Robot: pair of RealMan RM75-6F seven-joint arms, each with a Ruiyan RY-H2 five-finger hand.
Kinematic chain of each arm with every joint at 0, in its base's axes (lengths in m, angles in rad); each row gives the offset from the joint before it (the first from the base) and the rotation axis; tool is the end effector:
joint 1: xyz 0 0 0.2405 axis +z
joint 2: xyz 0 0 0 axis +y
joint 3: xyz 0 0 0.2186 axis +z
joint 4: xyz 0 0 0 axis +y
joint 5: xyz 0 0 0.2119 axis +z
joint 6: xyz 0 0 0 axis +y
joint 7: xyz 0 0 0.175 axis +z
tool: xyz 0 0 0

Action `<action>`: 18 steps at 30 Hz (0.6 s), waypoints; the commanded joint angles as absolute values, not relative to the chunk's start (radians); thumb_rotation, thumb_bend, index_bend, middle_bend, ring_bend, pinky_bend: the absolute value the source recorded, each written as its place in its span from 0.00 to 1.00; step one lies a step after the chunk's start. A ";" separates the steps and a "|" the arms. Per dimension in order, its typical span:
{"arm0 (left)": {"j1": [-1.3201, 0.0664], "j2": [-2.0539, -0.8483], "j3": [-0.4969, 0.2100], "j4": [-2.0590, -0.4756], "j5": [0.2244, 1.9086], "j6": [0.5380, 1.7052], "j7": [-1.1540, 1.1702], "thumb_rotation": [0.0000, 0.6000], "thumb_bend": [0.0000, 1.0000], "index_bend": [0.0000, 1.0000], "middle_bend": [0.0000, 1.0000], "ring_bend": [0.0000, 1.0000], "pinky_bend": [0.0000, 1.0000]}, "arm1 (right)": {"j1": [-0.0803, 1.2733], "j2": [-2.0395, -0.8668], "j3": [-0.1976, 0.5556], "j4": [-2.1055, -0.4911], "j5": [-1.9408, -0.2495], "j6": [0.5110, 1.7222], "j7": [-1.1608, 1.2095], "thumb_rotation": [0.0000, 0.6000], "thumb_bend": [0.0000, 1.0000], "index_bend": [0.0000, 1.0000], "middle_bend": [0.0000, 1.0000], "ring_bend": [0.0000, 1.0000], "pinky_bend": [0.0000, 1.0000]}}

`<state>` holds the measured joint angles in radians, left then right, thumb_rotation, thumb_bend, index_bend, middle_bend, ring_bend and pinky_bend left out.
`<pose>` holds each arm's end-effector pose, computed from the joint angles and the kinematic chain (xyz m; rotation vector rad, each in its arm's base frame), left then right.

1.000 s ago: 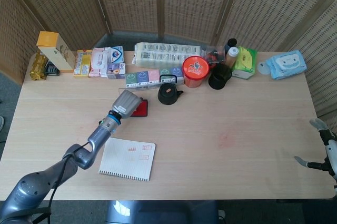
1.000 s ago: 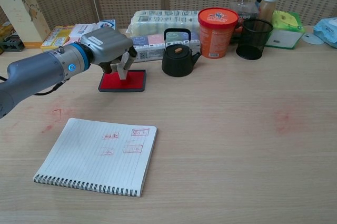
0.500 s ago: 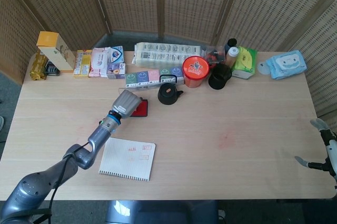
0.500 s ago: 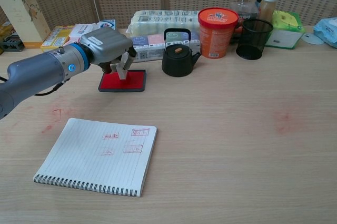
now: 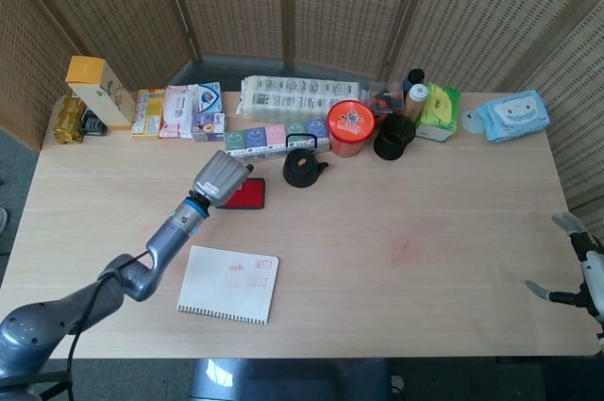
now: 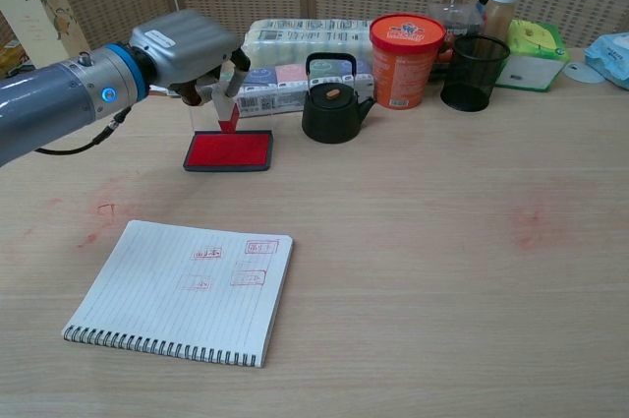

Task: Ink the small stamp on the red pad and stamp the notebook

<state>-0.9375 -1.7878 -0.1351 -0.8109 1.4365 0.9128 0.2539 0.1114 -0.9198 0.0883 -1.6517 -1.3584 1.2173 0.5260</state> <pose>-0.1025 0.4191 -0.0501 -2.0056 -0.3110 -0.7972 -0.3183 -0.2208 0.1744 1.1490 -1.3800 0.9983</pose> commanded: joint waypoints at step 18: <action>-0.692 -1.401 0.101 -1.431 1.613 1.167 0.390 1.00 0.41 0.67 1.00 1.00 1.00 | 0.107 -0.915 0.081 -1.664 -1.381 1.235 0.525 1.00 0.13 0.00 0.00 0.00 0.00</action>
